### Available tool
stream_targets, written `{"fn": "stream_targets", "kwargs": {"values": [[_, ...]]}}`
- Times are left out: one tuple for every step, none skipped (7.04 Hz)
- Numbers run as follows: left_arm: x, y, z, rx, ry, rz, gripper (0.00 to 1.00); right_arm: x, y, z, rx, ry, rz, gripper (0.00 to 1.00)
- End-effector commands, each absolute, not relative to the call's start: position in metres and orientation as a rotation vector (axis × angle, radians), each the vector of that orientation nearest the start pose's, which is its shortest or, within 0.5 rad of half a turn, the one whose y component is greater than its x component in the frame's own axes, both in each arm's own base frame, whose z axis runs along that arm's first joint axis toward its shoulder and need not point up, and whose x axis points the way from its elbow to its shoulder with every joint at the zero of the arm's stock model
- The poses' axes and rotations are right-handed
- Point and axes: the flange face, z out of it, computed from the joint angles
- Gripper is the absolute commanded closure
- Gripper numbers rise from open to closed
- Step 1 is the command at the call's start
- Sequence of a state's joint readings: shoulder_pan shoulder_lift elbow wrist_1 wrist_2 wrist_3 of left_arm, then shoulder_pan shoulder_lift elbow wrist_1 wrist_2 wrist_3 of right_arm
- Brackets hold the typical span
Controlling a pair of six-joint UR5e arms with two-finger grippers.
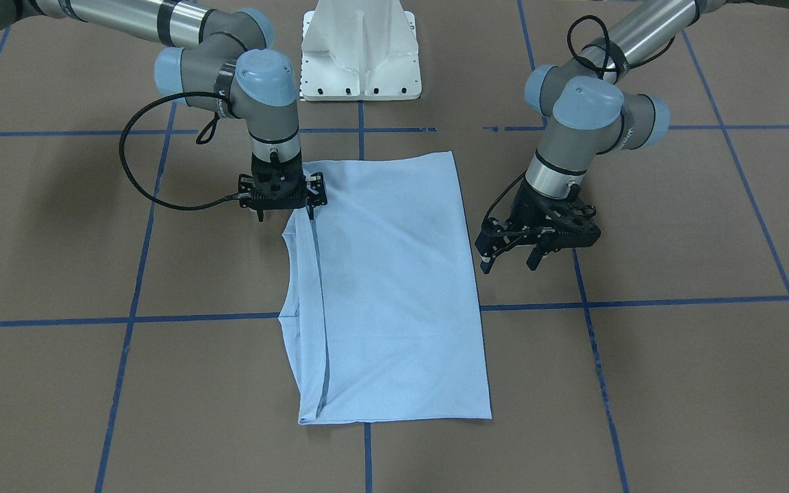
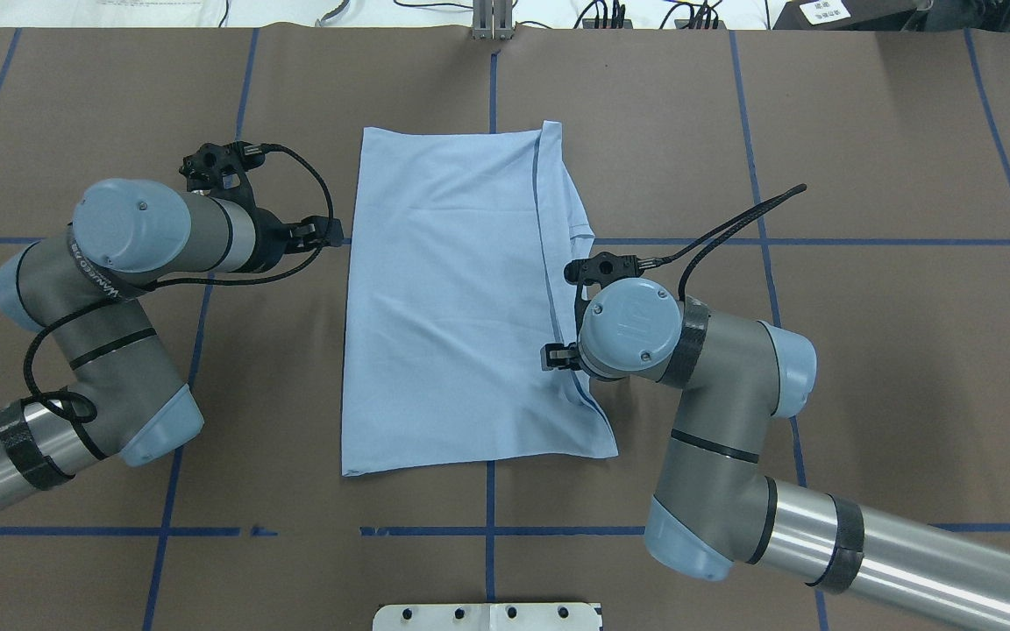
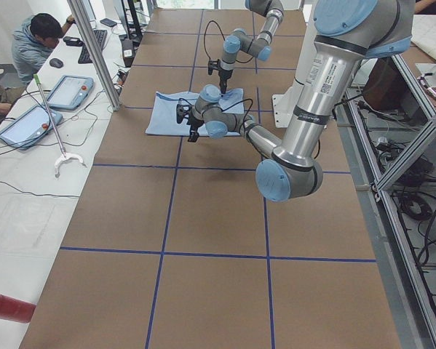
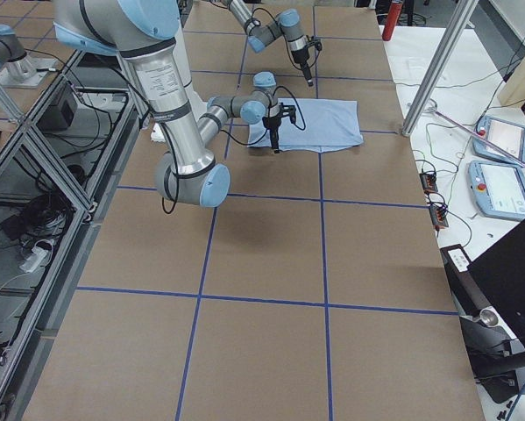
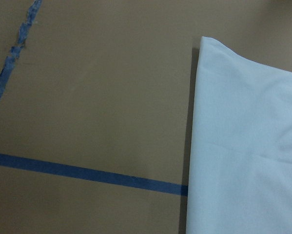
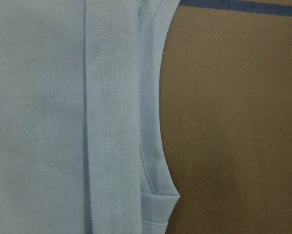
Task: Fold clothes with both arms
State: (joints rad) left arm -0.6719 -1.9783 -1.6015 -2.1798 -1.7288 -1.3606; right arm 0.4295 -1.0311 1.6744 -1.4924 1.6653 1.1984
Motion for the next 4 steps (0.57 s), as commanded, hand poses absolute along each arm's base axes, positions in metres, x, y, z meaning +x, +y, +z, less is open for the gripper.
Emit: {"fn": "stream_targets", "kwargs": {"values": [[0.442, -0.502, 0.349, 0.318, 1.012, -0.335, 0.0, -0.559, -0.393, 0.304, 0.204, -0.691, -0.002, 0.0], [0.443, -0.501, 0.349, 0.317, 1.012, -0.334, 0.0, -0.556, -0.396, 0.308, 0.207, -0.683, -0.004, 0.0], [0.443, -0.502, 0.348, 0.318, 1.013, -0.334, 0.0, -0.55, -0.403, 0.31, 0.218, -0.677, -0.016, 0.0], [0.444, -0.502, 0.345, 0.319, 1.017, -0.334, 0.0, -0.542, -0.41, 0.318, 0.226, -0.665, -0.026, 0.0]]}}
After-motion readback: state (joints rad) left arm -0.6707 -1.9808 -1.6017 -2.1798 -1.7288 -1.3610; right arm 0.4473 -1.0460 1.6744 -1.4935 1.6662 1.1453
